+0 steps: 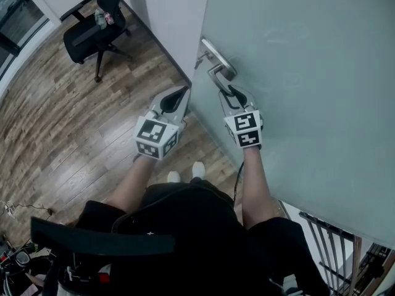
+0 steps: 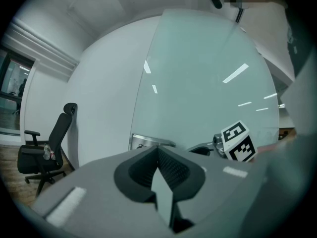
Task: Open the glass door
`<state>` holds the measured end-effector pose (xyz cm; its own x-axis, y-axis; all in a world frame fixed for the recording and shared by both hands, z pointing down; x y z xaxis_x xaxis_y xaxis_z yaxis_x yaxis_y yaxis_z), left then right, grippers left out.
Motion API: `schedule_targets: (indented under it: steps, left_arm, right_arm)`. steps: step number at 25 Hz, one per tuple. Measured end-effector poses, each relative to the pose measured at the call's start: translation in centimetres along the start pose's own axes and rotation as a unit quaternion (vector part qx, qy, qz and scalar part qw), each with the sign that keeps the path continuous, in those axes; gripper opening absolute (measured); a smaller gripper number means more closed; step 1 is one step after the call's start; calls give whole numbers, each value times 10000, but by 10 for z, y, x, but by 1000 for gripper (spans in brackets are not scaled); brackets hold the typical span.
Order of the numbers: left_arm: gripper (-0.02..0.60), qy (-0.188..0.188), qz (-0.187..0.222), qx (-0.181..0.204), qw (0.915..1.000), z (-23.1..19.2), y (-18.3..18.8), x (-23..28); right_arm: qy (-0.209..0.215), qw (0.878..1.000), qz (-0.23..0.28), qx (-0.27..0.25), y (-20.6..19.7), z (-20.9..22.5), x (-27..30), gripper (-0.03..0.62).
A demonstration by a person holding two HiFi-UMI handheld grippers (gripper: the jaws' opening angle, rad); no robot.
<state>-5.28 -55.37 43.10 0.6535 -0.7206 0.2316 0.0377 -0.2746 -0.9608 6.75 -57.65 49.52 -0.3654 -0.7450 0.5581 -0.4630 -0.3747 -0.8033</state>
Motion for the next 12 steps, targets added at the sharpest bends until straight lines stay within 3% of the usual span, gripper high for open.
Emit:
schedule_targets:
  steps: [12]
  left_arm:
    - [-2, 60, -13, -6, 10000, 1, 0, 0]
  right_arm:
    - [20, 10000, 26, 76, 1, 0, 1, 114]
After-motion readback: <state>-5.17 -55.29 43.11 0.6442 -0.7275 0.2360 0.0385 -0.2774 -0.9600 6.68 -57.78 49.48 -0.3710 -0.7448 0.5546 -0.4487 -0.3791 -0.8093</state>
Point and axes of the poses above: the fingertips, and each gripper's own axes: x forward along the fingers, z to its right, y out of its top, the point moved 1 cm from there along -x, backward along the fingers, and after that the axes turned 6 degrees about -z, right-handed, at the moved point
